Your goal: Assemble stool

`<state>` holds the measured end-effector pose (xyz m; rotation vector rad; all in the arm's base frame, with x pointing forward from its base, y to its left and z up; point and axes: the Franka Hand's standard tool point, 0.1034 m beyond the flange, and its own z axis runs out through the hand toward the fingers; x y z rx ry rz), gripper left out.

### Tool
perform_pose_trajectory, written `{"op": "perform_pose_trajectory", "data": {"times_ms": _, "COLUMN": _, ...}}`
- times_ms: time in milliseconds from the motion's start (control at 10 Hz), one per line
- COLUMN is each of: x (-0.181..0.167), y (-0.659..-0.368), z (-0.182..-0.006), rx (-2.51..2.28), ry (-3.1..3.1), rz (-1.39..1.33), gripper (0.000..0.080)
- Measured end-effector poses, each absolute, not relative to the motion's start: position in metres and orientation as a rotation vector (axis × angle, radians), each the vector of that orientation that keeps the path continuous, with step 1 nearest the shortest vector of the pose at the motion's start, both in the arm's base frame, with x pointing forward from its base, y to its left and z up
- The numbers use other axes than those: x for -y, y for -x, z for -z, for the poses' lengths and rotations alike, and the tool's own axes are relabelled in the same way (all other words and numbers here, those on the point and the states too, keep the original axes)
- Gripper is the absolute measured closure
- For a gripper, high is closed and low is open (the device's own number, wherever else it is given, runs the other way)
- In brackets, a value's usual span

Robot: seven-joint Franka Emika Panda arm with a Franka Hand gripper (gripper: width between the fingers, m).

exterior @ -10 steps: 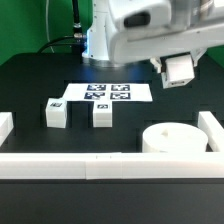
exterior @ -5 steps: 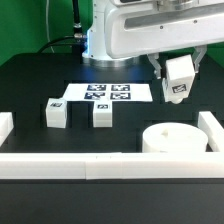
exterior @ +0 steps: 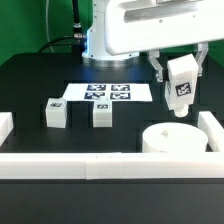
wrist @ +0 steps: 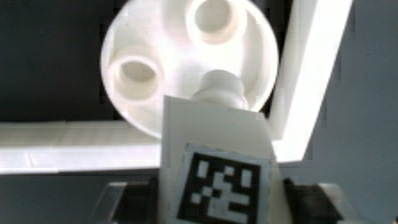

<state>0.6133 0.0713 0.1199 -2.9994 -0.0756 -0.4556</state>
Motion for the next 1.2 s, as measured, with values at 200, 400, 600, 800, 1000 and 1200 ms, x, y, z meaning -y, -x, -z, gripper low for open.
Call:
{"op": "perform_pose_trajectory", "data": {"times_ms": 200, "x": -0.084, "y": -0.614, "z": -0.109, "rx": 0.254, "ry": 3.015, "rz": 0.493, "gripper": 0.0474}}
{"op": "perform_pose_trajectory", "data": {"times_ms": 400, "x": -0.085, "y": -0.614, "z": -0.107, "rx": 0.263, "ry": 3.014, "rz": 0.489, "gripper": 0.0474}}
{"op": "perform_pose_trajectory", "data": {"times_ms": 600, "x": -0.086, "y": -0.614, "z": -0.107, "rx": 0.264, "ry": 3.014, "rz": 0.487, "gripper": 0.0474}}
{"op": "perform_pose_trajectory", "data": {"times_ms": 800, "x": -0.091, "y": -0.614, "z": -0.103, "rx": 0.344, "ry": 3.013, "rz": 0.511, "gripper": 0.0474}}
{"op": "perform_pose_trajectory", "data": {"times_ms": 1000, "x": -0.099, "y": -0.622, "z": -0.099, "rx": 0.536, "ry": 3.004, "rz": 0.518, "gripper": 0.0474}}
{"op": "perform_pose_trajectory", "data": {"times_ms": 1200, "x": -0.098, "y": -0.622, "z": -0.097, "rx": 0.515, "ry": 3.004, "rz": 0.514, "gripper": 0.0474}}
